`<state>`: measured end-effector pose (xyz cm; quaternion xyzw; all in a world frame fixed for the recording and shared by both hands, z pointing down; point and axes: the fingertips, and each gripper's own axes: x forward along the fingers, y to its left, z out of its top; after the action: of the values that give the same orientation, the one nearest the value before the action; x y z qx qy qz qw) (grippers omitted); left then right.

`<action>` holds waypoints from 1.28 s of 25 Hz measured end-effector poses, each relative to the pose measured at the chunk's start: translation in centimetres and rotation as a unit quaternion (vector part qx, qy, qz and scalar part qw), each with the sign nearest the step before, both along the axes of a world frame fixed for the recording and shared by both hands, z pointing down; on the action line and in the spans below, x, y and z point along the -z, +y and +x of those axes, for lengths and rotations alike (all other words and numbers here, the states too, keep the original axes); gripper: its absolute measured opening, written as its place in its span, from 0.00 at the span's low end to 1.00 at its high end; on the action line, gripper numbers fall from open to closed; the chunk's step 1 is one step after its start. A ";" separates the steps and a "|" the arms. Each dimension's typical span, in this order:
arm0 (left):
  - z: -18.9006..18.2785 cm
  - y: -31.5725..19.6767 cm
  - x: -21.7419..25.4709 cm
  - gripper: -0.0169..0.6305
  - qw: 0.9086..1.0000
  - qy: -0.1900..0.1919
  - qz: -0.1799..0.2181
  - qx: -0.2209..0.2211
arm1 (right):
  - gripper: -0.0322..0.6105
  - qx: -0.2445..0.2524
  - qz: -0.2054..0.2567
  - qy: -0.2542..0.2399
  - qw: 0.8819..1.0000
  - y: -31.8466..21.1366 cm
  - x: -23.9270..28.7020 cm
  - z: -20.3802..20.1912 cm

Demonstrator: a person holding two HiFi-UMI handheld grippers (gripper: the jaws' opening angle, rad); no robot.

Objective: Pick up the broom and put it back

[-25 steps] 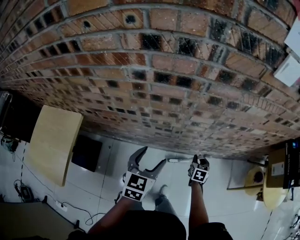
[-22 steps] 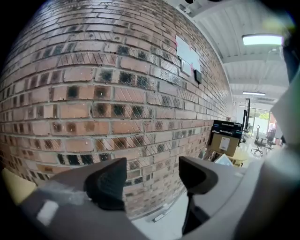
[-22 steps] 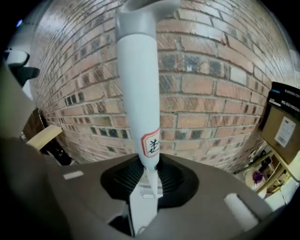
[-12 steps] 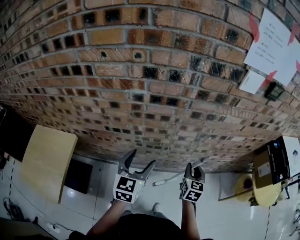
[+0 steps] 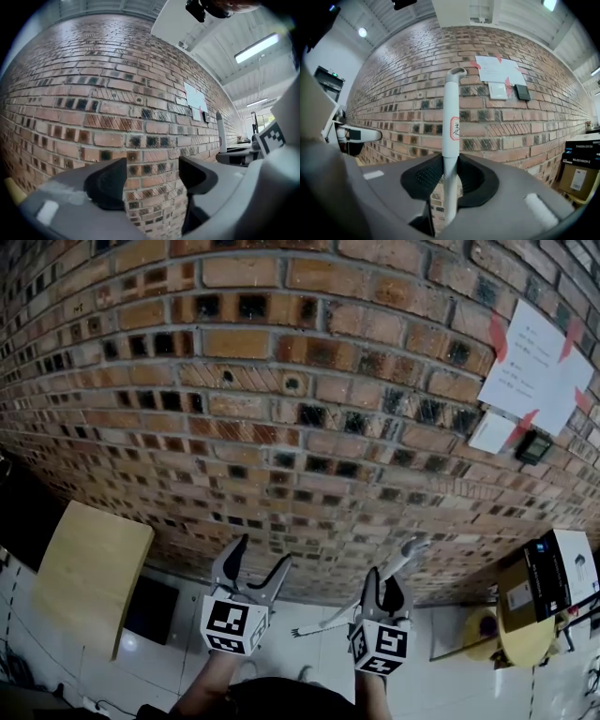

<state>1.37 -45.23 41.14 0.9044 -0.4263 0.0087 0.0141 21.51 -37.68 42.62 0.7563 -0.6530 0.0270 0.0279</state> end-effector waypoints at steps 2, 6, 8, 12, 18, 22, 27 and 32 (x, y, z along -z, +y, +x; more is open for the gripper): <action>-0.5 0.1 1.0 0.56 1.000 0.005 0.010 0.005 | 0.20 0.007 0.019 0.004 1.000 -0.2 2.0 -0.9; -1.1 0.1 2.7 0.56 0.999 0.013 0.026 0.016 | 0.20 0.020 0.054 0.009 0.998 -0.9 5.2 -2.0; -1.4 0.0 3.0 0.56 0.999 0.013 0.030 0.020 | 0.20 0.026 0.065 0.010 0.997 -1.2 6.0 -2.4; -1.9 -0.1 3.5 0.56 0.999 0.016 0.034 0.026 | 0.20 0.032 0.068 0.008 0.997 -1.7 6.3 -3.0; -2.4 -0.2 3.3 0.56 0.999 0.014 0.033 0.029 | 0.20 0.059 0.058 0.011 0.997 -2.4 5.8 -4.6; -2.5 0.0 3.3 0.56 0.999 0.020 0.026 0.026 | 0.20 0.064 0.044 0.007 0.997 -2.5 5.1 -4.9; -2.6 0.2 3.2 0.56 0.999 0.017 0.028 0.027 | 0.20 0.053 0.030 -0.004 0.998 -2.1 4.4 -4.5; -2.6 0.4 3.3 0.55 0.999 0.021 0.025 0.023 | 0.20 0.040 0.026 -0.012 0.999 -1.5 4.2 -3.8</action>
<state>-1.21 -44.84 37.81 0.8943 -0.4469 -0.0209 0.0008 17.72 -39.21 38.46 0.7297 -0.6835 0.0175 0.0014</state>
